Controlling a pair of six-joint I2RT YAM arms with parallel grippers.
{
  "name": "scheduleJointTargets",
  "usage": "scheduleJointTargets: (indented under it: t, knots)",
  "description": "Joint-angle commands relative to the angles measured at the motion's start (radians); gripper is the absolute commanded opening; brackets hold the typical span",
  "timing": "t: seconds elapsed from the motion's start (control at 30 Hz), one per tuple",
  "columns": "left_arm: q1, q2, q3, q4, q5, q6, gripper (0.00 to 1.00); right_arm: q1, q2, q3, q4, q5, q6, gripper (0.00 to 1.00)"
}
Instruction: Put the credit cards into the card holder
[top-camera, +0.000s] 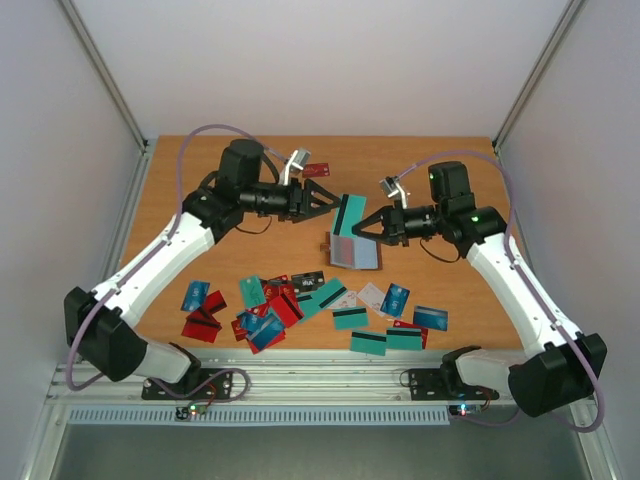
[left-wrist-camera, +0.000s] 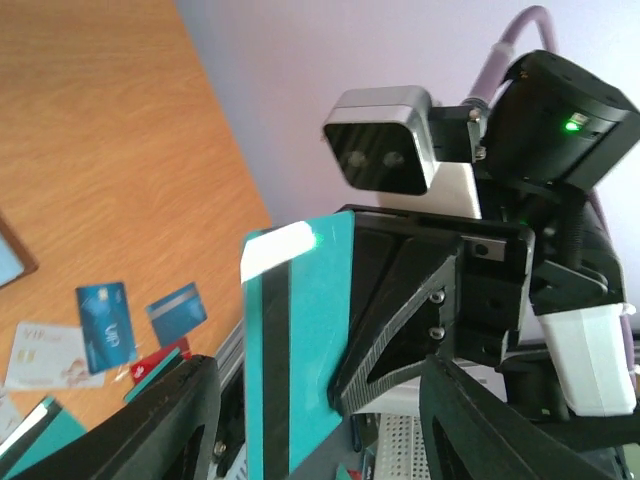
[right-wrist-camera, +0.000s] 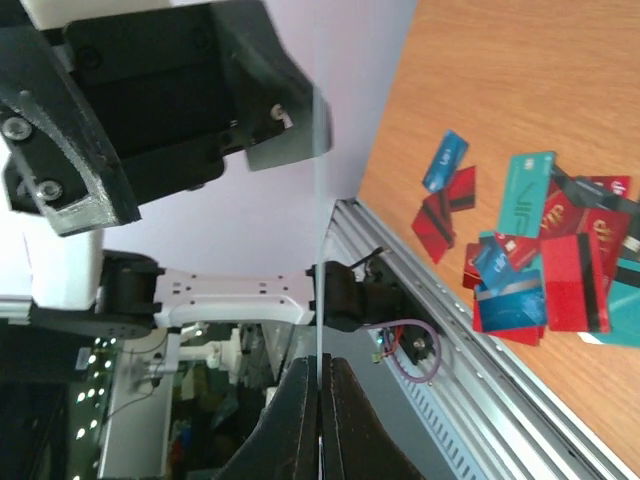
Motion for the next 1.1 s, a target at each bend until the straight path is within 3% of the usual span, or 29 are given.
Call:
scheduleJointTargets:
  t: [0.0, 0.13, 0.27, 0.53, 0.6, 0.67, 0.77, 0.9, 1.07]
  knots:
    - [0.018, 0.055, -0.035, 0.259, 0.138, -0.071, 0.53, -0.011, 0.032, 0.023, 0.143, -0.161, 0.022, 0.01]
    - [0.040, 0.085, -0.080, 0.438, 0.194, -0.142, 0.43, -0.011, 0.052, 0.041, 0.176, -0.174, 0.039, 0.01]
    - [0.059, 0.103, -0.098, 0.518, 0.230, -0.189, 0.29, -0.011, 0.054, 0.047, 0.206, -0.192, 0.060, 0.01]
    - [0.058, 0.116, -0.154, 0.722, 0.266, -0.329, 0.01, -0.013, 0.090, 0.084, 0.125, -0.179, -0.006, 0.01]
    - [0.059, 0.117, -0.163, 0.731, 0.267, -0.335, 0.00, -0.014, 0.104, 0.094, 0.114, -0.172, -0.016, 0.02]
    - [0.059, 0.115, -0.174, 0.730, 0.251, -0.334, 0.00, -0.018, 0.119, 0.120, 0.067, -0.154, -0.051, 0.11]
    - [0.059, 0.121, -0.159, 0.614, 0.194, -0.294, 0.00, -0.042, 0.129, 0.151, -0.100, -0.054, -0.152, 0.31]
    - [0.058, 0.160, -0.090, 0.225, 0.029, -0.030, 0.00, -0.120, 0.132, 0.101, -0.214, 0.149, -0.179, 0.31]
    - [0.054, 0.248, -0.038, 0.048, -0.013, 0.137, 0.00, -0.178, 0.128, -0.020, -0.194, 0.267, -0.128, 0.30]
